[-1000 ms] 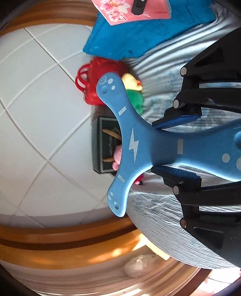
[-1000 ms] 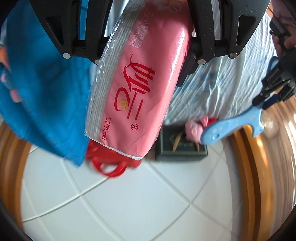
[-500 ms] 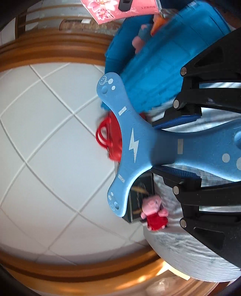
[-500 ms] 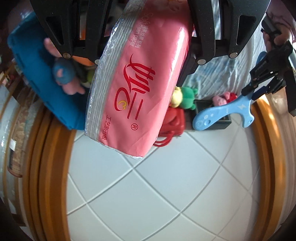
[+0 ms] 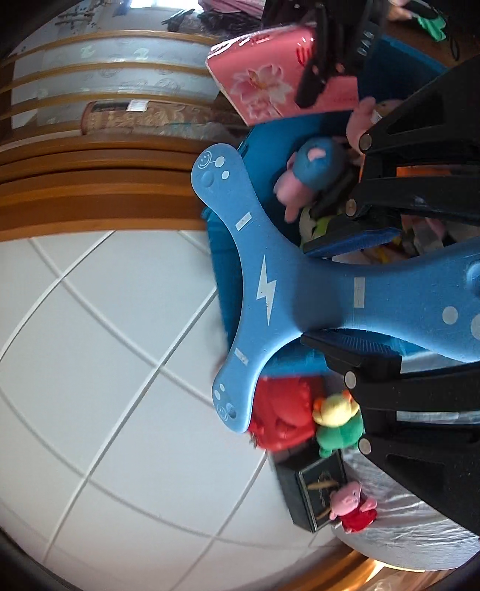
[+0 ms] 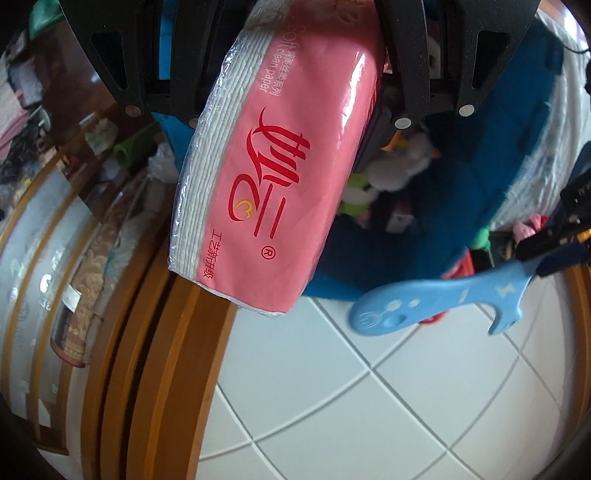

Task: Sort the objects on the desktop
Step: 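Carry the boomerang and tissue pack over the blue crate and lower them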

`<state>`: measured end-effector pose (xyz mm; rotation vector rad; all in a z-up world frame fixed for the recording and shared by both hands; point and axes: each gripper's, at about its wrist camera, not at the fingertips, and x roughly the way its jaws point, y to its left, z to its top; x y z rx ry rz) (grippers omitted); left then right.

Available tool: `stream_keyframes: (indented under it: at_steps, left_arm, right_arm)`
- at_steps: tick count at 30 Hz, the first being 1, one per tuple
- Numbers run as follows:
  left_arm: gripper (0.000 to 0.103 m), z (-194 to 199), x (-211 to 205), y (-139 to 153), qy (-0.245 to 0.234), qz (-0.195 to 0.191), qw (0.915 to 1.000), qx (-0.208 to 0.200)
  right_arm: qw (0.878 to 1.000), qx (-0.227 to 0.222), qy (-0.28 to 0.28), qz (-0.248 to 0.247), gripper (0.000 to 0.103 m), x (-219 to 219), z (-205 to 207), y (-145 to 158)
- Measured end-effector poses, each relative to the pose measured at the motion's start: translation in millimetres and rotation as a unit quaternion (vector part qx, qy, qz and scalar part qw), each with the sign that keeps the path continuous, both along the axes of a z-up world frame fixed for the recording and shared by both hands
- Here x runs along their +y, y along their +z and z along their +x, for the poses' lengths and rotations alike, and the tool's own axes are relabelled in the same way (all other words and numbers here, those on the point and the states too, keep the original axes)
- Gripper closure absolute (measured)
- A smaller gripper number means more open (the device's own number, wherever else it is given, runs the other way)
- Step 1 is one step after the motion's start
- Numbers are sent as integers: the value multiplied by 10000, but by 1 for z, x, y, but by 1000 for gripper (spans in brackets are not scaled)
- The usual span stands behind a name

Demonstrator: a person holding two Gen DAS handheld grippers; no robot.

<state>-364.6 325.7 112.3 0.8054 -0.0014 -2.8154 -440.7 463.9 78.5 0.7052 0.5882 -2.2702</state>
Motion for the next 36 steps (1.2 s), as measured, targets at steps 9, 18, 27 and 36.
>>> stream_keyframes:
  at_steps: [9, 18, 27, 36]
  left_arm:
    - [63, -69, 37, -51, 48, -71, 9960, -894]
    - [62, -79, 39, -71, 303, -359, 9915, -1215]
    - [61, -85, 33, -79, 416, -324, 9883, -1433]
    - [53, -84, 31, -78, 449, -269, 9886, -1411]
  right_arm:
    - [9993, -233, 241, 156, 49, 8, -45, -26]
    - [9974, -500, 452, 258, 48, -10, -69, -45]
    - [9964, -393, 528, 543, 46, -27, -68, -51]
    - [9970, -254, 404, 601, 4, -24, -67, -50]
